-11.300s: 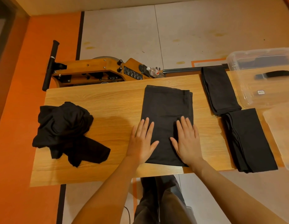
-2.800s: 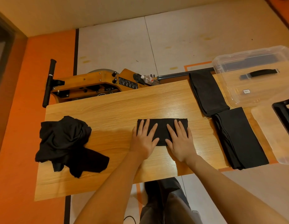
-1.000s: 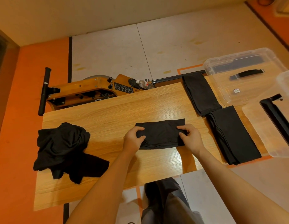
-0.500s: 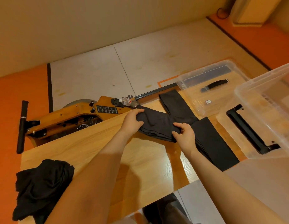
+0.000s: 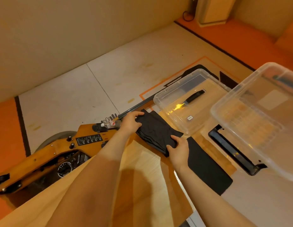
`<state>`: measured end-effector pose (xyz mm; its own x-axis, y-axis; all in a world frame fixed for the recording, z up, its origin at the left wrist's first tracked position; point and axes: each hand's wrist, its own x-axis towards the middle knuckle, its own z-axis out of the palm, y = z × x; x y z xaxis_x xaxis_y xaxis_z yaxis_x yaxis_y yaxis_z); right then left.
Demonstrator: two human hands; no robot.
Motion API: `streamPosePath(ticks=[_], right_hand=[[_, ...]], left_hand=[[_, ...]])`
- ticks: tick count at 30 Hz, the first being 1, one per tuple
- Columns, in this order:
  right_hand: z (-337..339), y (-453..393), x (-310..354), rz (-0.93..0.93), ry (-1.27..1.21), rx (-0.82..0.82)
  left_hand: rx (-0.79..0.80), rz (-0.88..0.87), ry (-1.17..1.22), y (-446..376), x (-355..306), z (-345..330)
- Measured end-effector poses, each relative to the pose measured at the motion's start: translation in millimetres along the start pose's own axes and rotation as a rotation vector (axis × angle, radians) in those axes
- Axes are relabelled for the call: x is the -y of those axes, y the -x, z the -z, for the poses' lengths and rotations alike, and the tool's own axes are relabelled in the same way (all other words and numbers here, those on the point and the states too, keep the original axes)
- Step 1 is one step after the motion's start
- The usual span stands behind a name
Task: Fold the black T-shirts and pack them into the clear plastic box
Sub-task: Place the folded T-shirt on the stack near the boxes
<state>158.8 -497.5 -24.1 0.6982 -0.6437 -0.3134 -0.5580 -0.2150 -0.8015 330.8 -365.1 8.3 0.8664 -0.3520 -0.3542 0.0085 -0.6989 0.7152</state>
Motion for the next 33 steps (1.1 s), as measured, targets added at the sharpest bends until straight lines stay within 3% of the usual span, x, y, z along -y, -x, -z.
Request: streamPosePath(ticks=[15, 22, 33], right_hand=[[-5.4, -11.3, -4.0, -0.233, 0.026, -0.058], [-9.4, -9.0, -5.9, -0.214, 0.084, -0.046], [-13.9, -9.2, 0.6, -0.203, 0.082, -0.027]], left_hand=[[0.182, -0.047, -0.141, -61.4, -4.4, -34.0], [0.153, -0.086, -0.233, -65.6, -0.5, -44.3], [0.088, -0.098, -0.169, -66.3, 2.5, -42.4]])
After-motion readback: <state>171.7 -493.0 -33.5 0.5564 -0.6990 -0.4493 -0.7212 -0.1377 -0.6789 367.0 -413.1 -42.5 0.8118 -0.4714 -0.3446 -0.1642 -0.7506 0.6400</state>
